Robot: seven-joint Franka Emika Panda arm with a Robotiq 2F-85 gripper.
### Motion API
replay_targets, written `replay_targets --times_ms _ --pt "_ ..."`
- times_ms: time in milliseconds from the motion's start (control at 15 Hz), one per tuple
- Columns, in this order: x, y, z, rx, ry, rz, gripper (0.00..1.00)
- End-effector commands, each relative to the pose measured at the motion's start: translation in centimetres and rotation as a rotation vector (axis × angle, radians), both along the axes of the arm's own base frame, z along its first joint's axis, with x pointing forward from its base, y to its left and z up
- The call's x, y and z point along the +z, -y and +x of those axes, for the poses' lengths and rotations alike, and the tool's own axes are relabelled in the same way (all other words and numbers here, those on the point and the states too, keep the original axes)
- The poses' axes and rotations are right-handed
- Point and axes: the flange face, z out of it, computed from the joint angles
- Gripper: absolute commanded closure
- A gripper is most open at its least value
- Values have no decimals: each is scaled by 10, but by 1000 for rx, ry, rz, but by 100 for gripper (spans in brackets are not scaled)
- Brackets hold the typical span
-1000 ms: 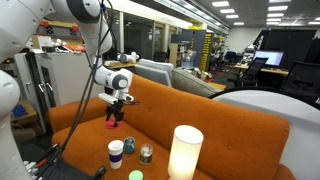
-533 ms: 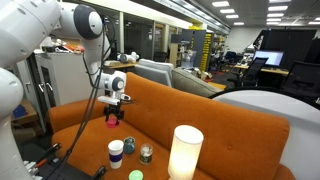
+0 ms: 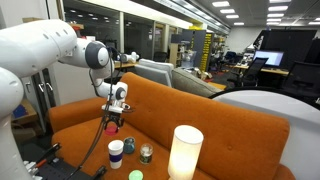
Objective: Put the pink lid on the couch
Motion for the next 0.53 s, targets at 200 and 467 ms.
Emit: replay_targets --times_ms 200,467 --pt "-51 -22 3 78 -156 -57 35" --pt "-64 -23 -15 74 -218 -92 35"
